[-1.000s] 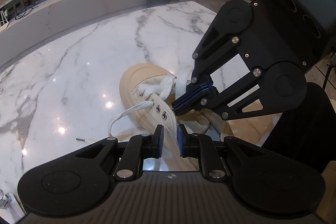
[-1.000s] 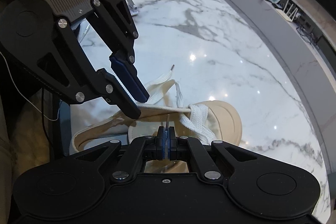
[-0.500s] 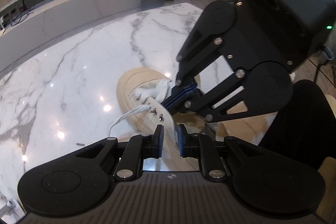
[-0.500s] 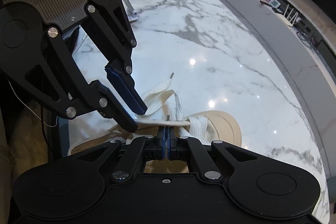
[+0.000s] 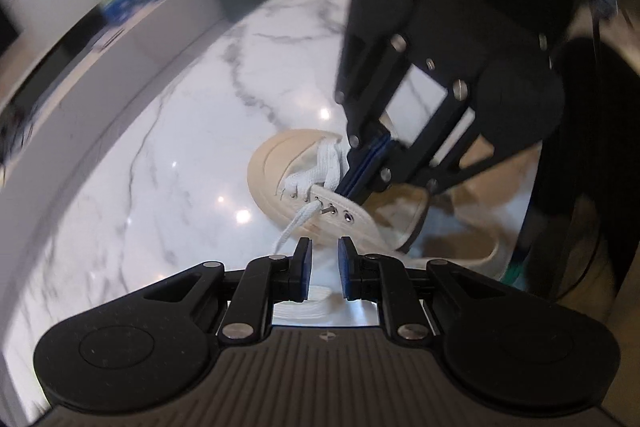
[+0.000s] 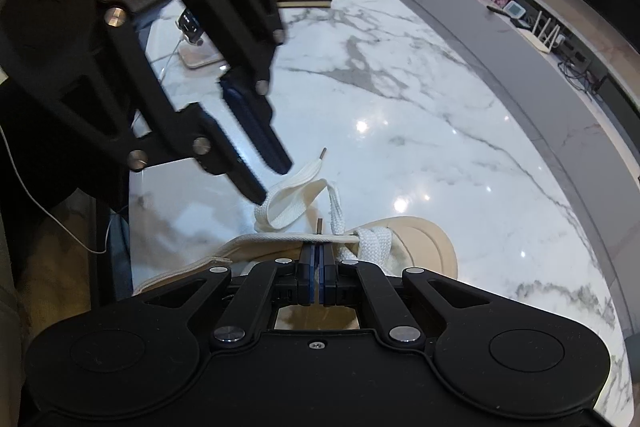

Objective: Lace up shoes with both hands
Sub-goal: 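Grasp the lace tip emerging from the eyelet with the left gripper while the right gripper releases it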

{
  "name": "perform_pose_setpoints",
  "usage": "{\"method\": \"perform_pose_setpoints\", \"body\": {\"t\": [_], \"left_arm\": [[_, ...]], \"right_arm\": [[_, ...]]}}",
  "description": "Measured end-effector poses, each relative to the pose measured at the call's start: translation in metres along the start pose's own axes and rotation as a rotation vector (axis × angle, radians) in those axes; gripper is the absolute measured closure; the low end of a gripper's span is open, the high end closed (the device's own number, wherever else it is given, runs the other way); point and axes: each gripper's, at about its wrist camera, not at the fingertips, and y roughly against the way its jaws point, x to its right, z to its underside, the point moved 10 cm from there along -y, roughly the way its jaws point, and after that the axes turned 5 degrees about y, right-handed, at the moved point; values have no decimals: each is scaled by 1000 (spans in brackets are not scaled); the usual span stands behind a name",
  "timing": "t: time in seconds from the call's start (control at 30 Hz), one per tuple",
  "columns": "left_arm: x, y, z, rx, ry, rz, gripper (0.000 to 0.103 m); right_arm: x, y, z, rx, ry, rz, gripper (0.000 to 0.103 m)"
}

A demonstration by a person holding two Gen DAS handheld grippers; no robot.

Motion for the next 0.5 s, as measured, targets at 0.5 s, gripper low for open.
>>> {"method": "perform_pose_setpoints", "body": {"t": [0.5], "left_arm": [[30,-35,0,-44,-580,-7,89]], "right_arm": [[8,-2,0,3,-2,-58,103]]}}
